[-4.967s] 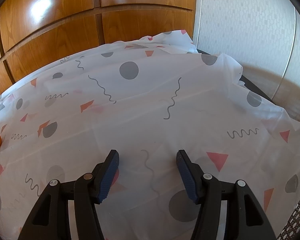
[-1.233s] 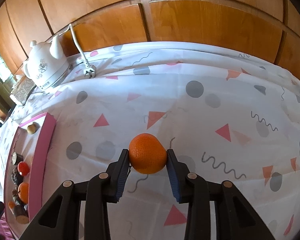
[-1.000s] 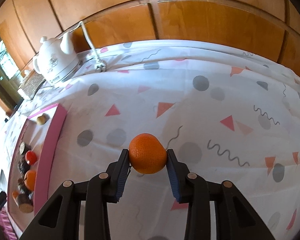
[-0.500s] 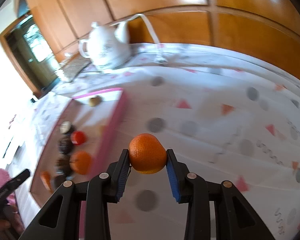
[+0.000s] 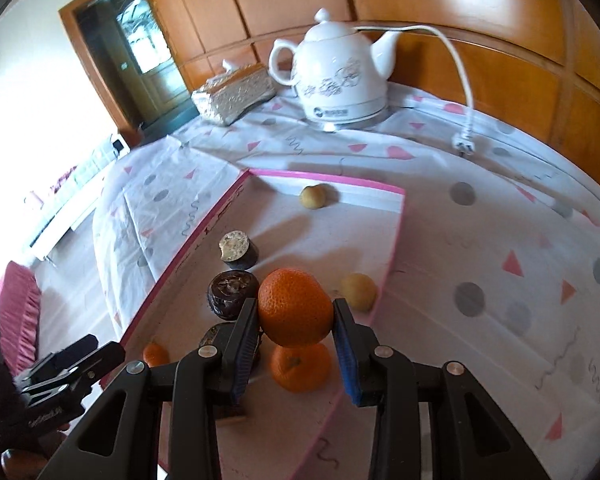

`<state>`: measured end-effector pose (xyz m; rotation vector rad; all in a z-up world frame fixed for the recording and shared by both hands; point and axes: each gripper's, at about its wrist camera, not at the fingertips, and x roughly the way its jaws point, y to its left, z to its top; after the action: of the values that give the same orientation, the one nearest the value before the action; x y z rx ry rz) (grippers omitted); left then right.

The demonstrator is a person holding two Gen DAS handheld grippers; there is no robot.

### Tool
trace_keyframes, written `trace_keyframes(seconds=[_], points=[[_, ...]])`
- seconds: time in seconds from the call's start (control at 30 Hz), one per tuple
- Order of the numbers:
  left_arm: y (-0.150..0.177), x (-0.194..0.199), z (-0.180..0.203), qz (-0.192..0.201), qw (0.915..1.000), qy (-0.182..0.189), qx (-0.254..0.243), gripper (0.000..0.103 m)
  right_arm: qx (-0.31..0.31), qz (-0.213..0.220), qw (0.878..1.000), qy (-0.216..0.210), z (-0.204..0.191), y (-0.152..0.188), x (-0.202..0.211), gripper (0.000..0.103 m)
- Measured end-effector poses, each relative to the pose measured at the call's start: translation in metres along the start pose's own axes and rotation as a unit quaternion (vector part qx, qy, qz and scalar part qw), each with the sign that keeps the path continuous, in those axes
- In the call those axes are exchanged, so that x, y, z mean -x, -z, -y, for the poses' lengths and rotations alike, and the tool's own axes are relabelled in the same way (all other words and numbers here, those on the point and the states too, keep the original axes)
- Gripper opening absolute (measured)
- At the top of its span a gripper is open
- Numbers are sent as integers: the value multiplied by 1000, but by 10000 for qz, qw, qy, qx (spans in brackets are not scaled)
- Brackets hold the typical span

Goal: Organize fruits

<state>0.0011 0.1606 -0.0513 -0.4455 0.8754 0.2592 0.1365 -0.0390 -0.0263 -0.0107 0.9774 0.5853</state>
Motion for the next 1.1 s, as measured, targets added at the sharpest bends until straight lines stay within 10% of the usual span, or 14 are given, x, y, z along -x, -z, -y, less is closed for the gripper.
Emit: trace_keyframes(seconds=[0.53, 1.1], points=[[-1, 3, 5, 41, 9999, -31, -110, 91, -104, -90, 9998, 175, 2, 16, -3, 42], [-1, 47, 46, 895, 9908, 172, -1000, 103, -289, 758, 9878, 1332, -8, 64, 59, 60]])
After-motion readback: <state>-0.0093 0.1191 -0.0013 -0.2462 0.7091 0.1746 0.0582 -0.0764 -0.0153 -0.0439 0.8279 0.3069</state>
